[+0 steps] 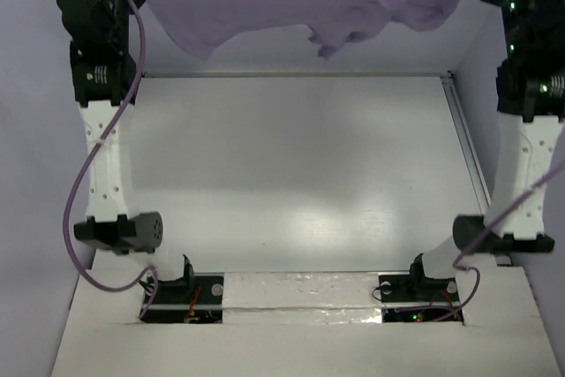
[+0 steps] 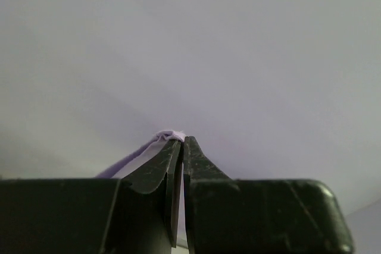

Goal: Fold and stack the t-shirts
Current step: Flatten the tshirt out, then fold the tshirt

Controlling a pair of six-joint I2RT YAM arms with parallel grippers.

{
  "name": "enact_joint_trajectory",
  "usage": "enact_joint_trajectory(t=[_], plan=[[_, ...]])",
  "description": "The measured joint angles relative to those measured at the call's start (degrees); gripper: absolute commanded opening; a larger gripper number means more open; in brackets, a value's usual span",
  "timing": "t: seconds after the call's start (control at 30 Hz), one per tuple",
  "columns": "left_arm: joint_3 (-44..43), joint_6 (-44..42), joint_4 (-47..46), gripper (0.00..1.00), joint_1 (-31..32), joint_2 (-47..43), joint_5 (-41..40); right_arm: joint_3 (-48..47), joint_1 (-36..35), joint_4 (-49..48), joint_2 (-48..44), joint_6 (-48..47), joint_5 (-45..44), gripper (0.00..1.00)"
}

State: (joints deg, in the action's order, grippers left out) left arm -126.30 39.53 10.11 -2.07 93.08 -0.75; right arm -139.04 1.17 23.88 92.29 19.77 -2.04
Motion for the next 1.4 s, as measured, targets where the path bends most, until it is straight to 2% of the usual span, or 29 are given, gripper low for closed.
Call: enact_joint_trajectory(t=[0.07, 0.17, 0.27, 0.33, 0.43, 0.53, 0.7, 0.87, 1.0, 1.1, 1.2, 1.4], plan=[[11.6, -1.1, -4.3, 0.0, -0.3, -6.1, -0.3, 10.8, 0.0, -1.6, -7.5, 0.2, 1.6, 0.0], [30.9, -2.5, -8.0, 0.0, -0.4, -15.5, -1.2, 34.0, 0.0, -4.7, -20.2, 0.3, 3.7, 0.0], [48.2, -3.4, -10.3, 0.0, -0.7, -21.9, -1.6, 56.1, 0.0, -5.6, -29.2, 0.7, 4.7, 0.0], [59.0, -3.7, -11.0, 0.0, -0.7, -25.1, -2.0, 70.8, 0.0, -6.6, -33.5, 1.5, 5.1, 0.0], [74.0, -4.2, -11.0, 0.0, -0.7, -29.2, -3.1, 90.8, 0.0, -2.3, -36.8, 3.6, 7.0, 0.0], [85.8, -3.8, -10.0, 0.0, -0.7, -32.2, -3.8, 101.6, 0.0, 4.6, -38.1, 6.2, 10.6, 0.0], [99.2, -0.7, -11.3, 0.0, -0.7, -33.8, -3.1, 104.5, 0.0, 9.7, -37.0, 10.2, 16.2, 0.0], [102.8, 2.0, -9.1, 0.0, -1.2, -33.2, -2.4, 104.5, 0.0, 13.4, -34.8, 13.1, 20.2, 0.0], [102.8, 2.5, -5.7, 0.0, -1.4, -38.2, -3.1, 103.7, 0.0, 18.1, -39.6, 13.9, 20.7, 0.0], [101.1, 2.5, -4.2, 0.0, -1.4, -39.1, -3.7, 100.3, 0.0, 19.2, -39.5, 13.8, 20.2, 0.0], [97.4, 2.4, -3.5, 0.0, -1.4, -36.6, -3.8, 94.3, 0.0, 17.9, -34.4, 13.4, 18.5, 0.0], [87.0, 2.1, -6.2, 0.0, -1.4, -26.8, -4.0, 81.0, 0.0, 8.6, -17.7, 11.9, 15.9, 0.0]])
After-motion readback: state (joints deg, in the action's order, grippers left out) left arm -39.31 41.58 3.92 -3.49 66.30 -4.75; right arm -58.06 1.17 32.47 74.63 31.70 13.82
